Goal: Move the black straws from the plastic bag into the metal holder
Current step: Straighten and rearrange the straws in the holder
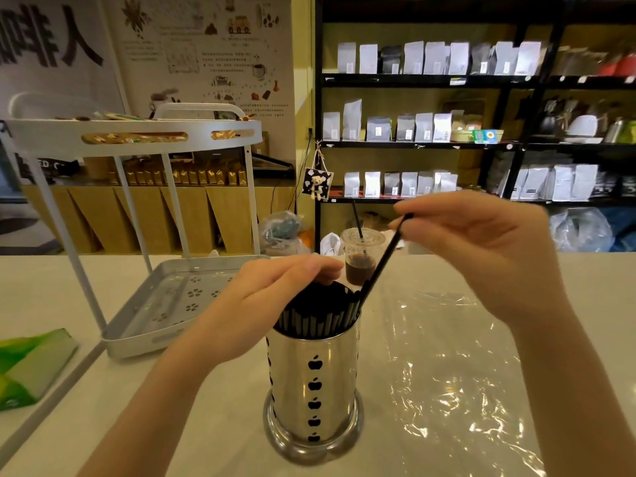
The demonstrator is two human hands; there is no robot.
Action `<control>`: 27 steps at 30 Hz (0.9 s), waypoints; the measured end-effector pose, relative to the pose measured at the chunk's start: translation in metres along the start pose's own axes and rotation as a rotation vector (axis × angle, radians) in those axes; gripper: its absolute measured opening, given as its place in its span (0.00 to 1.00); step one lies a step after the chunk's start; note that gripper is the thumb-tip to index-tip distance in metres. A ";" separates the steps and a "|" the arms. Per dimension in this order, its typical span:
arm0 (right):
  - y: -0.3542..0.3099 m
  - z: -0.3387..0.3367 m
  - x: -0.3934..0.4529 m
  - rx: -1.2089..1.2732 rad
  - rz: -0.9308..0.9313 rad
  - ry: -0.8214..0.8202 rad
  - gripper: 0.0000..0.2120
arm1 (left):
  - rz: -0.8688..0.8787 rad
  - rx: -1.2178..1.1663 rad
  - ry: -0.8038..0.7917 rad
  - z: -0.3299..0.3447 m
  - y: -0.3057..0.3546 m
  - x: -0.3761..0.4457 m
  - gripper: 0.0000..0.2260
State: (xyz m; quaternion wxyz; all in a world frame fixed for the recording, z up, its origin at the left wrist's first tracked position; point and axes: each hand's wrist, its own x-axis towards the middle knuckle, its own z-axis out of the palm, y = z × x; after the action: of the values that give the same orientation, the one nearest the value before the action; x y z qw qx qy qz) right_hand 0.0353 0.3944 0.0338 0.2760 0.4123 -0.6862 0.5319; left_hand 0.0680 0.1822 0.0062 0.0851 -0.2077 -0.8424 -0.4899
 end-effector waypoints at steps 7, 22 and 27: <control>-0.002 -0.022 0.004 0.344 0.032 0.457 0.09 | -0.012 -0.110 0.014 -0.002 0.000 0.003 0.14; 0.037 0.012 0.004 -0.019 0.411 -0.256 0.07 | 0.206 -0.426 0.805 -0.046 -0.008 -0.007 0.11; 0.027 0.025 0.001 -0.006 0.350 -0.409 0.04 | 0.357 -0.276 0.832 -0.046 0.000 -0.012 0.12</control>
State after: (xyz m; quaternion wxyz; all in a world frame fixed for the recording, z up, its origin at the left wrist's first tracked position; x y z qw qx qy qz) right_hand 0.0127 0.3730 0.0140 0.0367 0.3855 -0.7901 0.4751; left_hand 0.0761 0.1395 0.0258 0.4699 -0.1448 -0.6149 -0.6165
